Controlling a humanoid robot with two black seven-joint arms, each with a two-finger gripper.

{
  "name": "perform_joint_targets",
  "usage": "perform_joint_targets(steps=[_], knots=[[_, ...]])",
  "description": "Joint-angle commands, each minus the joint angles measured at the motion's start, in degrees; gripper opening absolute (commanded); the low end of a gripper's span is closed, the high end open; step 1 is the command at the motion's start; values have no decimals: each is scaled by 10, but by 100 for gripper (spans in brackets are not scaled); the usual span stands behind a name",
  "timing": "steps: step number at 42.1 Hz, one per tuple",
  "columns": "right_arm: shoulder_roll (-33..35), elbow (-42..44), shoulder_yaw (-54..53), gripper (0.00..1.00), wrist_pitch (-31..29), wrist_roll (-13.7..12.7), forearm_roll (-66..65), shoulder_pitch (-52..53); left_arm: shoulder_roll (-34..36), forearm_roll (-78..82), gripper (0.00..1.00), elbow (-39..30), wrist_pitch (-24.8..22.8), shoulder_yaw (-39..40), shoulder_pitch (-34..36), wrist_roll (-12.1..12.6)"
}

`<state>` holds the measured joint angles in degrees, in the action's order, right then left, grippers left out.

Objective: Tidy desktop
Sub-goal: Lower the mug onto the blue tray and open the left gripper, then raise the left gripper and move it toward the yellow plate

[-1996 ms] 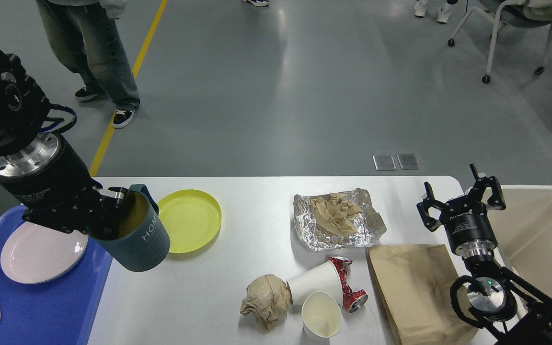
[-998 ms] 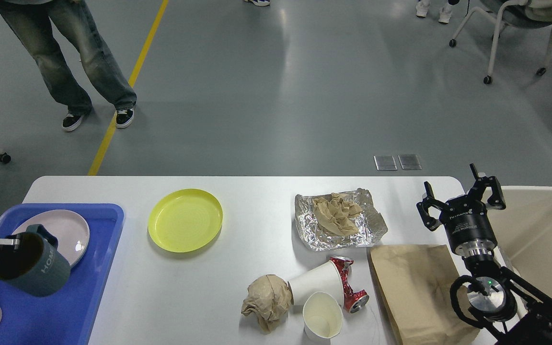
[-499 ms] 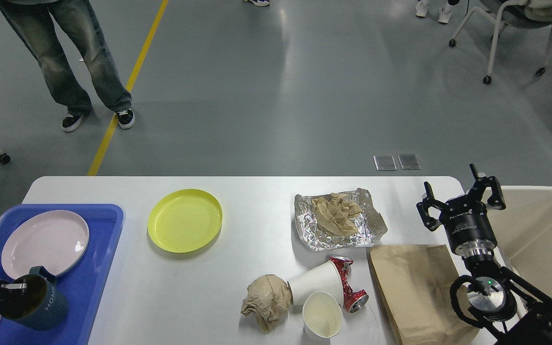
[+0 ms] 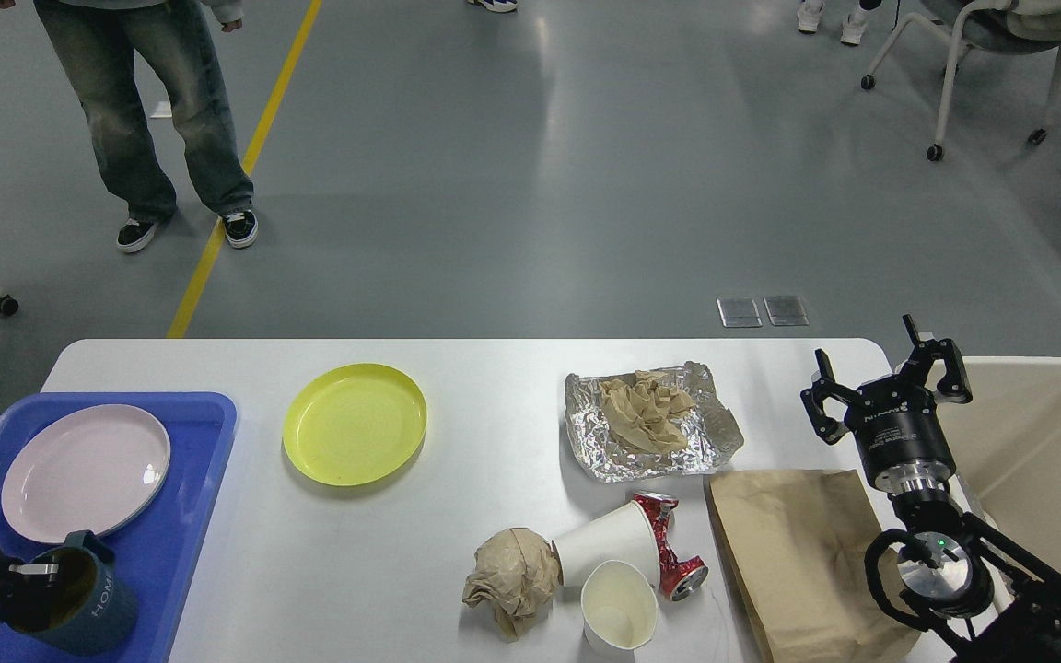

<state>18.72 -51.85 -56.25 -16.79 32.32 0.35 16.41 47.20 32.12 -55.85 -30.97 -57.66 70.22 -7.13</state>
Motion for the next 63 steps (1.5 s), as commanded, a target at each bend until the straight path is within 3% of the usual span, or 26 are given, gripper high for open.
perform_joint_targets(steps=[1,7,11,24,39,46,53,63], knots=[[0,0,0,100,0,0,0,0,1,-7,18,-1,6,5,1,3],[0,0,0,100,0,0,0,0,1,-30,65,-1,32,25,0,0],[0,0,0,100,0,-1,0,0,-1,-55,81,-7,48,25,-2,-1],[1,0,0,100,0,0,0,-1,7,-62,94,-33,45,18,-2,3],[0,0,0,100,0,0,0,-1,8,-62,96,-34,41,13,5,2],[0,0,0,100,0,-1,0,0,8,-62,96,-51,14,3,21,2],[0,0,0,100,0,-1,0,0,0,-65,96,-79,-8,-77,100,-1],[0,0,0,100,-1,0,0,0,-47,-209,96,-181,-8,-257,313,1]])
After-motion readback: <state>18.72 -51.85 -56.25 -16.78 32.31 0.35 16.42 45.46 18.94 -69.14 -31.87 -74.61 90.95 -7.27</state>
